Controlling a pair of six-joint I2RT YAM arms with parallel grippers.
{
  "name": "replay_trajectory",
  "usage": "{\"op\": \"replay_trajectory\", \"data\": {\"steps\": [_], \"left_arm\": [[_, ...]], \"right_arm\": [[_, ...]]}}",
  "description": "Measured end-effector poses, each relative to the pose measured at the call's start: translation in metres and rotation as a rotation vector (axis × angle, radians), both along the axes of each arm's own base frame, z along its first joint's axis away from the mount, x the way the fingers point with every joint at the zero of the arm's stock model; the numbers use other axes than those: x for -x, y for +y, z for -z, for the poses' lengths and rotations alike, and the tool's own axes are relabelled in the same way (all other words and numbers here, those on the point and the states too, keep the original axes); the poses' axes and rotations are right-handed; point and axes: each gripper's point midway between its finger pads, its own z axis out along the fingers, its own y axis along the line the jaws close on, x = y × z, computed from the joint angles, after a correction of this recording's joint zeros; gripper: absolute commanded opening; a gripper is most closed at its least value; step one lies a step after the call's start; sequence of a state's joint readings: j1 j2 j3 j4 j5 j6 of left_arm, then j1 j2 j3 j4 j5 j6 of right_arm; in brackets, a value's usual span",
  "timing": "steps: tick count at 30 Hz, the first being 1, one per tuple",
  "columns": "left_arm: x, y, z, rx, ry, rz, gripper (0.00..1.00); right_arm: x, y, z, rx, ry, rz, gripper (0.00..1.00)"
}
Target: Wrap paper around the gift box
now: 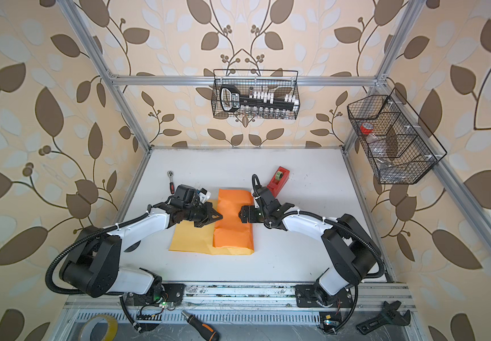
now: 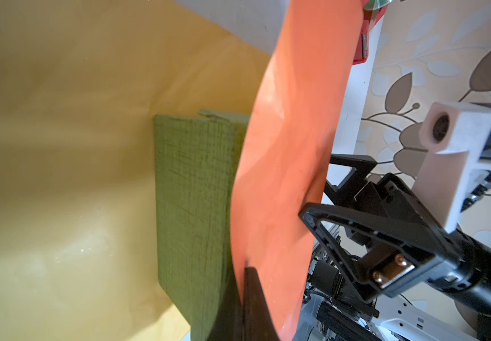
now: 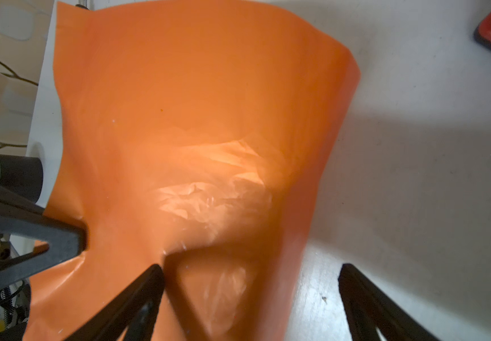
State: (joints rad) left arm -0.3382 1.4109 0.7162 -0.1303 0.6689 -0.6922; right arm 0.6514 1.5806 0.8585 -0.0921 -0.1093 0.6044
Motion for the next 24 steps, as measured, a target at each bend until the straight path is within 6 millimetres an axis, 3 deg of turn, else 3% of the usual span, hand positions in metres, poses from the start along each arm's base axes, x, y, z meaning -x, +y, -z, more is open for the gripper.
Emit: {"op": "replay_trajectory", "data": {"steps": [4, 8, 12, 16, 24], "left_arm": [[-0.001, 0.001, 0.001, -0.008, -0.01, 0.002, 0.04], [-0.004, 0.001, -0.004, -0.009, -0.034, -0.001, 0.32], [-0.005, 0.009, 0.002, -0.064, -0.036, -0.028, 0.51], [-0.006, 0.015, 0.007, -0.091, -0.021, -0.048, 0.58], [-0.007, 0.01, 0.018, -0.103, 0.016, -0.031, 0.62]], "right_arm": [[-0.001, 0.001, 0.0, -0.003, -0.003, 0.0, 0.94], [-0.001, 0.001, 0.001, -0.005, -0.005, 0.001, 0.94], [-0.001, 0.001, 0.002, -0.011, -0.009, 0.0, 0.94], [-0.001, 0.001, 0.002, -0.016, -0.01, 0.001, 0.94], [-0.001, 0.002, 0.002, -0.02, -0.012, 0.001, 0.94]]}}
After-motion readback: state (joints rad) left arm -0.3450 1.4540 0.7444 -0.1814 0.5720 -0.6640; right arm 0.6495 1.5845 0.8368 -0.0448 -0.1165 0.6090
